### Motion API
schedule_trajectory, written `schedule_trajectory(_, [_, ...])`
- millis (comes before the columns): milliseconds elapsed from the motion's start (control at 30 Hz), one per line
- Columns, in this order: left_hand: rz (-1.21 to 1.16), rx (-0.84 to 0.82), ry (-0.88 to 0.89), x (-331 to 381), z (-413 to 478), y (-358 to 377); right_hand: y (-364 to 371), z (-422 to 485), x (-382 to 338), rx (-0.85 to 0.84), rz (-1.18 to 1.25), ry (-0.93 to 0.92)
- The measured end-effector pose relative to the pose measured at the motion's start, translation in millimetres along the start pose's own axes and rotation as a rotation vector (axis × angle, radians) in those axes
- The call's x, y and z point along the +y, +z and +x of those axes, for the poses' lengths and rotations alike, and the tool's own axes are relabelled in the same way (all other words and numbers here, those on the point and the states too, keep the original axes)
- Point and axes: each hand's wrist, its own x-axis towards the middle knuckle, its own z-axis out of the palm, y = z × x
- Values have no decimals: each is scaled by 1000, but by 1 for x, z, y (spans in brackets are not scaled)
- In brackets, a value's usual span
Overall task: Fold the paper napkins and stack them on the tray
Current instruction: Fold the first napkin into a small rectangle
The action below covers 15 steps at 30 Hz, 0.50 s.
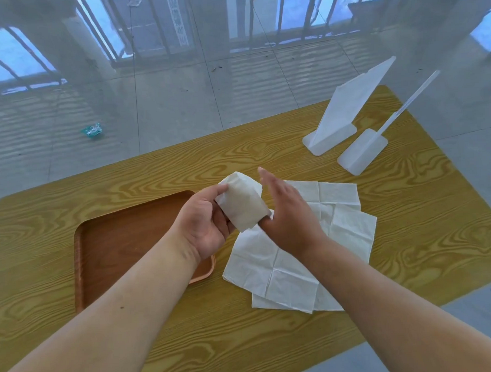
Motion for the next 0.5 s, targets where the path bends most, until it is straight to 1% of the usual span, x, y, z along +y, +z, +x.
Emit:
schedule_trajectory(67, [56,6,10,0,-2,-1,-5,6,-2,81,147,101])
schedule_trajectory(100, [92,0,18,0,-3,-2,-7,9,-2,95,219,152])
schedule_trajectory(200, [245,-27,53,2,-3,-13,-15,14,-1,69,452,248])
schedule_trajectory(333, [590,81,182,6,-5,-24,-23,19,2,-29,764,358])
schedule_trajectory(400, [672,96,240,7,-4,-29,-24,20,5,-110,898,400])
schedule_trajectory(433, [673,69,234,8,-4,-31,-23,21,7,-150,960,415])
schedule_trajectory(500, [657,-55,178,11,-5,-31,-24,20,8,-214,1045,443])
